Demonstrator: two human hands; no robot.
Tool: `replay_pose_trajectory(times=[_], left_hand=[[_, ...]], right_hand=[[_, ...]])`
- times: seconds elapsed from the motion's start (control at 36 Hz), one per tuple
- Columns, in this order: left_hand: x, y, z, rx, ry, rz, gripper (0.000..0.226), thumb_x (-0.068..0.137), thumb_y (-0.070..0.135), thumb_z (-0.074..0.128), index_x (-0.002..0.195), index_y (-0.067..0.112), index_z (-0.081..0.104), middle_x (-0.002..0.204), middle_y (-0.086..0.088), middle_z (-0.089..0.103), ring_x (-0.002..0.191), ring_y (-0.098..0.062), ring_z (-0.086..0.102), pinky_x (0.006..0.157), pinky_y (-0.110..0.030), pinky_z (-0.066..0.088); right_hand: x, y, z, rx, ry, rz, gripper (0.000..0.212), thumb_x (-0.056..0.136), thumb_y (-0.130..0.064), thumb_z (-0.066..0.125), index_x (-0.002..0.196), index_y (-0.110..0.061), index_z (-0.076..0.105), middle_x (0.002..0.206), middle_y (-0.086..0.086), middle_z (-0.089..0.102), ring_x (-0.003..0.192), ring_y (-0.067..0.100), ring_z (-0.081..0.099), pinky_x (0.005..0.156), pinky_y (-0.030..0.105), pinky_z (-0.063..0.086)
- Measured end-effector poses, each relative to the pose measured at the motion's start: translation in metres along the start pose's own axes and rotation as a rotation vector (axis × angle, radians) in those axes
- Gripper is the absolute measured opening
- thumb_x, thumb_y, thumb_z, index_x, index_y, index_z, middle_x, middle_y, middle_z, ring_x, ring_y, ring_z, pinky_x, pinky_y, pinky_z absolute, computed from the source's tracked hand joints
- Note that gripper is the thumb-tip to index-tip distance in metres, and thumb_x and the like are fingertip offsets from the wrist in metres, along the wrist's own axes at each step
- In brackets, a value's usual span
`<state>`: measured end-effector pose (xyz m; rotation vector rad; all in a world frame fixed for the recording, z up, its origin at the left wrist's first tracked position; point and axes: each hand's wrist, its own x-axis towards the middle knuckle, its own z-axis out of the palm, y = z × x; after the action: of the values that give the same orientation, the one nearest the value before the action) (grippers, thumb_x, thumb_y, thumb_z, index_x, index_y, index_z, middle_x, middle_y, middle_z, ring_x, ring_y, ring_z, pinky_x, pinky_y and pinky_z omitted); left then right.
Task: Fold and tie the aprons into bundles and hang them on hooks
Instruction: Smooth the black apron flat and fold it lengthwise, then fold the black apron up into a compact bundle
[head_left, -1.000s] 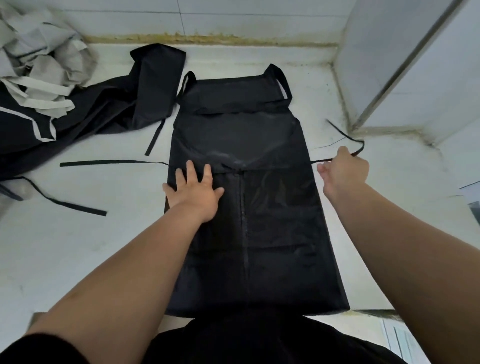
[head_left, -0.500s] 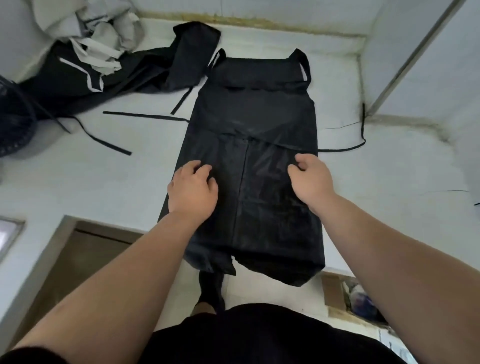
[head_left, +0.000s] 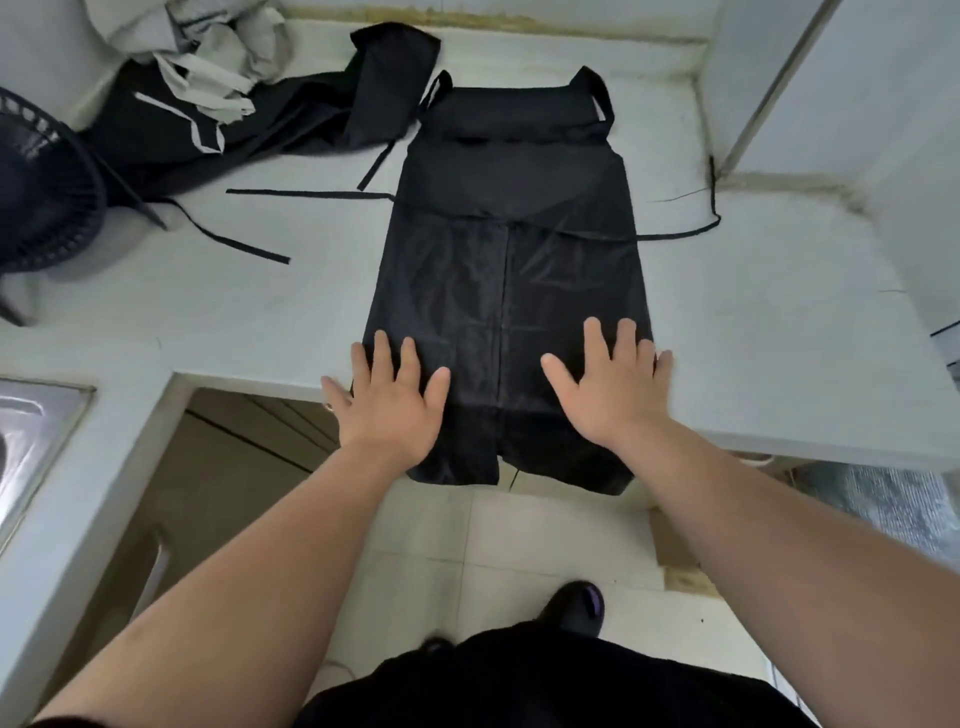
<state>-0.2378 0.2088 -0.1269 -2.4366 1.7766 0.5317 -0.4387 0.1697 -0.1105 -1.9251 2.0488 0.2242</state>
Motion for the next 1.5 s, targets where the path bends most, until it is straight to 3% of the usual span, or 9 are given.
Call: replay_pose_trajectory(times=[0.47,0.64,0.78,0.94,1.06,1.22,1.31,1.44,1.5], left_hand=[[0.007,-0.011,0.012,0.109,0.086,0.125,0.066,0.095,0.063,0.005,0.153,0.032,0.0,0.162,-0.005,-0.005,0.147,-0.031,-0.009,0.112,-0.061,-0.006],[-0.01,-0.024,0.009,-0.412,0.267,0.236,0.042,0.103,0.032,0.029,0.141,0.02,0.045,0.155,-0.004,0.028,0.147,-0.023,0.01,0.119,-0.044,-0.004],[-0.028,-0.039,0.016,-0.784,0.546,0.006,0.018,0.097,0.012,0.042,0.108,0.012,0.056,0.116,-0.002,0.049,0.11,-0.021,0.049,0.096,-0.024,0.036],[-0.026,-0.05,0.025,-1.171,0.182,-0.539,0.021,0.095,0.013,0.038,0.116,0.015,0.04,0.114,-0.004,0.049,0.096,-0.023,0.048,0.085,-0.033,0.041],[-0.014,-0.051,0.022,-1.287,0.019,-0.5,0.06,0.092,0.014,0.051,0.146,0.012,0.024,0.126,0.001,0.046,0.108,-0.023,0.044,0.092,-0.035,0.037],[-0.005,-0.051,0.025,-1.385,-0.046,-0.451,0.051,0.089,0.017,0.063,0.136,0.017,0.042,0.118,0.007,0.049,0.107,-0.014,0.04,0.095,-0.034,0.031],[-0.008,-0.054,0.027,-1.38,-0.068,-0.406,0.048,0.089,0.023,0.067,0.132,0.018,0.048,0.118,0.008,0.052,0.109,-0.012,0.042,0.105,-0.038,0.031],[-0.027,-0.062,0.037,-1.303,-0.163,-0.305,0.027,0.084,0.041,0.07,0.104,0.026,0.06,0.101,0.015,0.06,0.104,-0.009,0.051,0.095,-0.027,0.033],[-0.036,-0.068,0.037,-1.279,-0.244,-0.298,0.042,0.074,0.063,0.068,0.1,0.03,0.061,0.106,0.016,0.061,0.105,-0.007,0.052,0.101,-0.028,0.032]], right_hand=[[-0.016,-0.019,0.027,-0.029,0.102,0.03,0.066,0.094,-0.064,0.019,0.149,-0.03,0.02,0.158,0.01,0.014,0.143,0.035,0.016,0.117,0.052,0.002],[-0.033,-0.017,0.024,0.399,0.242,-0.091,0.041,0.101,-0.024,0.039,0.141,-0.017,0.044,0.149,0.006,0.038,0.14,0.02,0.031,0.118,0.035,0.018],[-0.051,-0.008,0.025,0.564,0.491,0.032,0.036,0.093,-0.003,0.045,0.126,-0.01,0.056,0.128,0.006,0.056,0.12,0.022,0.051,0.103,0.027,0.037],[-0.055,0.011,0.049,0.97,0.469,0.549,0.035,0.079,0.002,0.052,0.11,-0.009,0.039,0.113,0.009,0.045,0.1,0.029,0.053,0.079,0.03,0.044],[-0.05,0.015,0.055,1.243,0.269,0.736,0.065,0.085,-0.011,0.061,0.14,-0.006,0.026,0.121,0.003,0.041,0.104,0.02,0.045,0.084,0.024,0.035],[-0.047,0.025,0.053,1.344,0.063,0.641,0.039,0.089,-0.01,0.062,0.125,-0.005,0.048,0.114,0.003,0.056,0.08,0.013,0.051,0.048,0.01,0.04],[-0.051,0.034,0.055,1.355,0.041,0.585,0.034,0.088,-0.014,0.065,0.12,-0.008,0.055,0.112,0.001,0.06,0.078,0.008,0.051,0.067,0.017,0.04],[-0.062,0.043,0.061,1.345,-0.019,0.52,0.022,0.086,-0.022,0.068,0.105,-0.017,0.058,0.106,-0.003,0.064,0.094,0.014,0.059,0.083,0.028,0.044],[-0.068,0.045,0.061,1.412,-0.087,0.532,0.023,0.085,-0.024,0.069,0.104,-0.019,0.058,0.107,0.0,0.068,0.096,0.016,0.064,0.088,0.032,0.05]])
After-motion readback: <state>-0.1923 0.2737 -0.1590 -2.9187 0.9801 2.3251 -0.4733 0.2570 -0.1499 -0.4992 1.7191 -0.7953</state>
